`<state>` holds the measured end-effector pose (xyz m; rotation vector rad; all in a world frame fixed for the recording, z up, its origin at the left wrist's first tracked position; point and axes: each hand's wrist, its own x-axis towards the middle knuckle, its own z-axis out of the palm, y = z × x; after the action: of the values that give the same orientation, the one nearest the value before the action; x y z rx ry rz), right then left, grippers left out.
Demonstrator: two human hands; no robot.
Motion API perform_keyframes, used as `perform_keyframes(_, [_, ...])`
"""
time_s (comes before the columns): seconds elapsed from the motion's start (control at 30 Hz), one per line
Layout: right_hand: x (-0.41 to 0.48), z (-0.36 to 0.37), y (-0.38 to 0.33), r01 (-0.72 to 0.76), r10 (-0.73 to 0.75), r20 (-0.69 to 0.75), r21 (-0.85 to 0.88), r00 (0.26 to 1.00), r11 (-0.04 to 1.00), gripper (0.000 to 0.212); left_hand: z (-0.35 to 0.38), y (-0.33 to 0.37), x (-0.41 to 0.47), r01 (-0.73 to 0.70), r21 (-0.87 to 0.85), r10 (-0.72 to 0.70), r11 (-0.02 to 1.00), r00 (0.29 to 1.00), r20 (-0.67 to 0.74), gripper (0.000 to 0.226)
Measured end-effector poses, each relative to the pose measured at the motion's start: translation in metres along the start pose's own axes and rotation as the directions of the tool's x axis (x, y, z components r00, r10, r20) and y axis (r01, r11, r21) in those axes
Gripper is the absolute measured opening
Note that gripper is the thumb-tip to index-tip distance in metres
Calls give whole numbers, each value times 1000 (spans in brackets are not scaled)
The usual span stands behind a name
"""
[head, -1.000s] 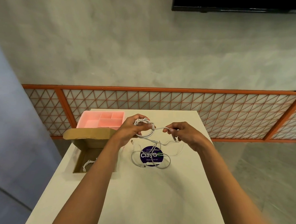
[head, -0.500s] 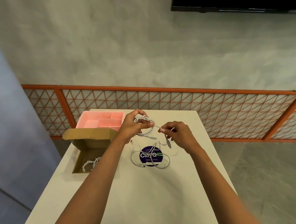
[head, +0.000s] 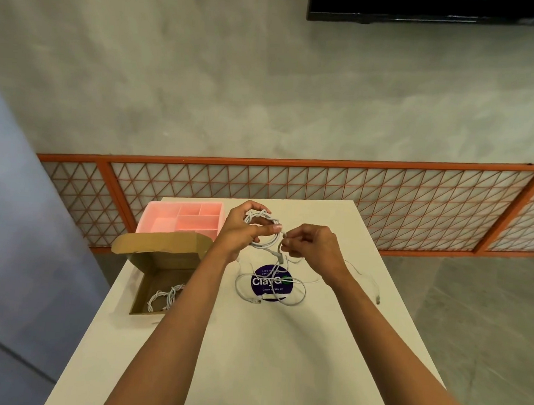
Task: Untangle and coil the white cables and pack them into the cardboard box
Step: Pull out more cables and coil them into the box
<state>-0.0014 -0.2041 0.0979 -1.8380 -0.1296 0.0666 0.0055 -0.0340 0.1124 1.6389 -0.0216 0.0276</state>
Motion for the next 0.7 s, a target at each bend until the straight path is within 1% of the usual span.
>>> perform_keyframes(0.07, [-1,1,-1,-51,48,32,133,998,990,12,2,1,2,-16,12,16,1000,1000,-4,36])
perform_keyframes(0.13, [-1,-1,-2,-104,83,114,201,990,974,17,2,0,2,-29,27,29,999,1000,-9,35])
perform_keyframes(0.27, [-1,-2,-3,-142,110,166,199,980,970,26,0,-3,2,-33,39,33,999,999,-15,33])
perform_keyframes(0.33, [-2,-1,-4,-143,105,183,210,977,967,27,0,-3,2,-35,41,35,999,999,-7,34])
perform_keyframes(0.47, [-3,4,-4,-122,88,143,246,986,961,23,-2,-5,5,-17,55,15,998,999,34,32])
perform_keyframes(0.57, [-1,9,-3,-131,111,82,291,990,948,22,0,-6,6,2,70,-6,998,998,57,20])
perform_keyframes(0.63, [0,12,-4,-131,126,36,327,991,936,22,1,-6,7,-11,68,8,998,999,54,15])
perform_keyframes(0.7, [0,16,-4,-139,143,13,341,990,930,18,3,-7,9,-36,101,31,994,998,53,17])
